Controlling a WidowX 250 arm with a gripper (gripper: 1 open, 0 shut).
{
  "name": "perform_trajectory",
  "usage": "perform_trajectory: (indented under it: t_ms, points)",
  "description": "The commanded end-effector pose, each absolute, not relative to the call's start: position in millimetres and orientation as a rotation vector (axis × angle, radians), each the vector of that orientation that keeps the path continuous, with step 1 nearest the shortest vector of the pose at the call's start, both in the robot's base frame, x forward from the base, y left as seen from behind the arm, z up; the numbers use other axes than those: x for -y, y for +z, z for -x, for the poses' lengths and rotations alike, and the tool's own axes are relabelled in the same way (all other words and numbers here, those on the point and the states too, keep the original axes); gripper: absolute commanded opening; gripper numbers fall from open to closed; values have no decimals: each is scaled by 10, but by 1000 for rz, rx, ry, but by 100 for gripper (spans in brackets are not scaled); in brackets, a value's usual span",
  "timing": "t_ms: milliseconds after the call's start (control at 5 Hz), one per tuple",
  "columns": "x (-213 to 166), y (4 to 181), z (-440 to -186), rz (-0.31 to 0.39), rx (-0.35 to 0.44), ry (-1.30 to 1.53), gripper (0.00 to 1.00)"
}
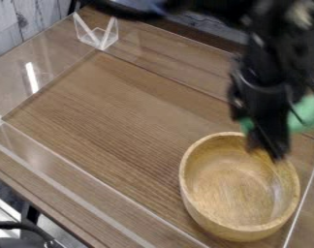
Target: Put green stick into wooden bowl
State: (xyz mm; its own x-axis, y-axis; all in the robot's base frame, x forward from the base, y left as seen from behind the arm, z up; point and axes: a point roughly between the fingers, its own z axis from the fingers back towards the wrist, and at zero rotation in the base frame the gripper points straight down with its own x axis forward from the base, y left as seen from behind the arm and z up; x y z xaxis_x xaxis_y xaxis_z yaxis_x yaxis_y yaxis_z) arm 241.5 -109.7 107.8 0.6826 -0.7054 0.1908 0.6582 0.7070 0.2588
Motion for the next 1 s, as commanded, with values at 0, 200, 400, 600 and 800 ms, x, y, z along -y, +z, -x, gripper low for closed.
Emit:
perform_trajectory:
  t_ms: [0, 200, 400, 600, 800]
  points:
    - [1352, 1036, -2407, -163, 329, -805, 0]
    - [1306, 999, -2371, -147, 306, -791, 0]
    - [1241, 966, -2349, -142, 289, -775, 0]
    - [1219, 929, -2329, -135, 276, -772, 0]
    - [1204, 891, -2287, -112, 259, -767, 0]
